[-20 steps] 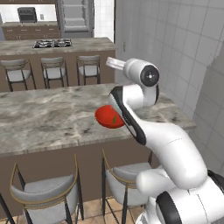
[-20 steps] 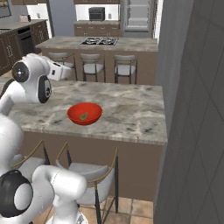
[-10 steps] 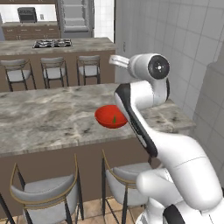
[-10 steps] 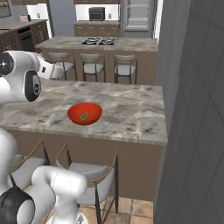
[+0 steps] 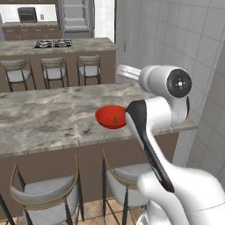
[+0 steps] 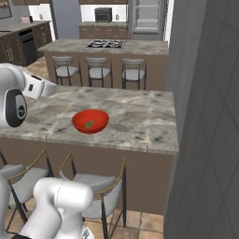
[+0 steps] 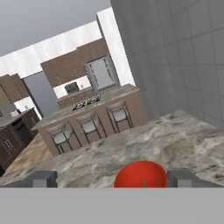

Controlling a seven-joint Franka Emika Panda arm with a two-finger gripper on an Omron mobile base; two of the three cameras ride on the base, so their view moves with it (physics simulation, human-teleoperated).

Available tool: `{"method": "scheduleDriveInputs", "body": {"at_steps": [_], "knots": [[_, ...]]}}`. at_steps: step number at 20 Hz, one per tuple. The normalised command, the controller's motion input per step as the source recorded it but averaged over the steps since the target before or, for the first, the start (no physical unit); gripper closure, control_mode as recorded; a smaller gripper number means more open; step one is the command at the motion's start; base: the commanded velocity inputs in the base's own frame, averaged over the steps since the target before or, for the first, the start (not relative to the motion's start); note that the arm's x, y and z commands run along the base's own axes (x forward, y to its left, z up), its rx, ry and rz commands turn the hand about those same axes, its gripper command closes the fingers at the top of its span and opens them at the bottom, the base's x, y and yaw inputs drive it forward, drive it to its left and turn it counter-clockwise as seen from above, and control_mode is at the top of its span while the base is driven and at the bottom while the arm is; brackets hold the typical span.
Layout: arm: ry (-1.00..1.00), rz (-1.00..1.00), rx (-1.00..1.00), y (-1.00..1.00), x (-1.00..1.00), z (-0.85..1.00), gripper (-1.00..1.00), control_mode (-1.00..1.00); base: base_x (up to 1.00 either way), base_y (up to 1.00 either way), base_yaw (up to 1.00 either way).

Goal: There is a bowl on the dining counter. Grab a lemon wedge from the fridge and place it in the bowl. Then get the liquor bottle and glass cup from the cabinet and place them next to the bowl.

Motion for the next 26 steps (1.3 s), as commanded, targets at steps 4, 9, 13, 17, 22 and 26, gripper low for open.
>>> {"method": "scheduleDriveInputs", "body": {"at_steps": [4,9,13,17,22,26], "knots": [[0.00,0.00,0.00,0.00,-0.43,0.00,-1.00,-1.00,0.00,0.00,0.00],[0.00,0.00,0.00,0.00,0.00,0.00,-1.00,-1.00,0.00,0.00,0.00],[-0.01,0.00,0.00,0.01,-0.41,-0.10,-1.00,-1.00,0.00,0.00,0.00],[0.00,0.00,0.00,0.08,-0.59,-0.13,-1.00,-1.00,0.00,0.00,0.00],[-0.01,0.00,0.00,0.06,-0.19,-0.03,-1.00,1.00,-0.26,0.25,0.03],[0.00,0.00,0.00,0.00,0.00,0.00,-1.00,1.00,-0.12,0.87,0.09]]}}
